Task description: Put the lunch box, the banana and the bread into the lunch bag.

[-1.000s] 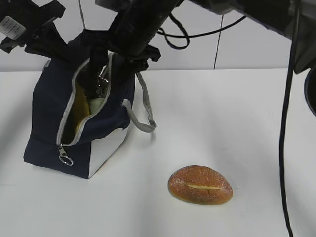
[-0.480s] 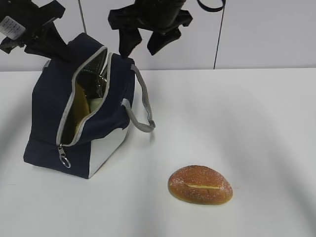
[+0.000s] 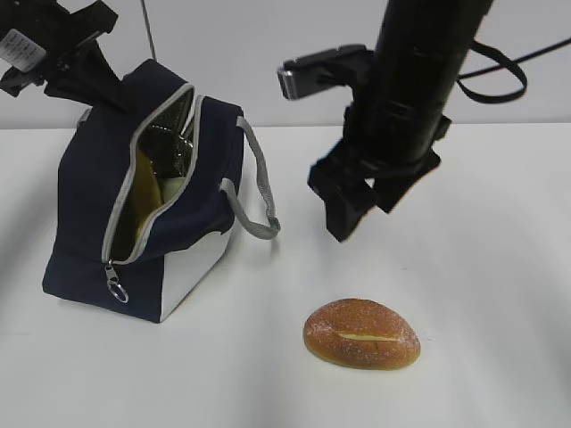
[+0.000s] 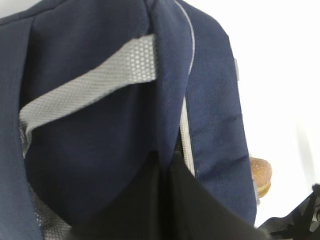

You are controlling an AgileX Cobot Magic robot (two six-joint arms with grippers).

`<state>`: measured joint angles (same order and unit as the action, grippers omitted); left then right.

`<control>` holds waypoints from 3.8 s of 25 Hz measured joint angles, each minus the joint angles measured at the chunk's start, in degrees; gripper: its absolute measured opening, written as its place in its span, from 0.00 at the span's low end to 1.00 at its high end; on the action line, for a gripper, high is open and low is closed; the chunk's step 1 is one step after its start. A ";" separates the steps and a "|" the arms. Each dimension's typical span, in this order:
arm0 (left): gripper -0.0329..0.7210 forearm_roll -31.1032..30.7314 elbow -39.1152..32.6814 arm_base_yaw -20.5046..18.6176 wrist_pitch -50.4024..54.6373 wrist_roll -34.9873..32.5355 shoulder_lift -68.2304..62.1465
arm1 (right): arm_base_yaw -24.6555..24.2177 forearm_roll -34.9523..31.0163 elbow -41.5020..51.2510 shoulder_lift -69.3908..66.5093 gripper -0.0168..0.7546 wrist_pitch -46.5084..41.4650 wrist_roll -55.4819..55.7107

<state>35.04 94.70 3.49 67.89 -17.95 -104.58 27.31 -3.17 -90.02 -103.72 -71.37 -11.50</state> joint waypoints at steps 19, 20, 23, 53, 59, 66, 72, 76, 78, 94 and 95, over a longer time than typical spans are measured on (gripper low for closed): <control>0.04 0.12 0.00 0.00 0.13 0.00 0.00 | 0.00 -1.07 21.15 8.53 0.72 9.85 -21.58; 0.04 0.12 0.00 0.00 0.13 0.00 0.00 | 0.00 -1.07 21.15 8.53 0.72 9.85 -21.58; 0.04 0.12 0.00 0.00 0.13 0.00 0.00 | 0.00 -1.22 21.15 7.69 0.86 11.82 -26.66; 0.04 0.17 0.00 0.00 0.14 0.00 0.00 | 0.00 -4.75 9.59 -3.51 0.46 3.04 -32.97; 0.04 0.53 0.00 0.00 0.14 0.00 0.00 | 0.00 -4.90 -6.43 -3.38 0.46 1.59 -23.35; 0.04 0.64 0.00 0.00 0.14 0.00 0.00 | 0.00 -11.85 -14.57 -3.38 0.46 1.40 -22.08; 0.04 0.64 0.00 0.00 0.14 0.00 0.00 | 0.00 -28.53 -15.20 -6.38 0.46 12.25 -21.96; 0.04 0.82 0.00 0.00 0.14 0.00 0.00 | 0.00 -35.39 -15.20 -11.29 0.45 15.54 -21.96; 0.04 0.99 0.00 0.00 0.14 0.00 0.00 | 0.00 -36.56 -15.20 -14.62 0.45 16.80 -21.96; 0.04 1.27 0.00 0.00 0.41 0.00 0.00 | 0.00 -41.74 -19.49 -23.09 0.63 24.45 -19.33; 0.04 1.27 0.00 0.00 0.41 0.00 0.00 | 0.00 -41.74 -20.07 -23.23 0.65 24.45 -19.33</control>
<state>36.31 94.70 3.49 68.30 -17.95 -104.58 27.31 -44.91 -110.09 -126.95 -46.92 -30.82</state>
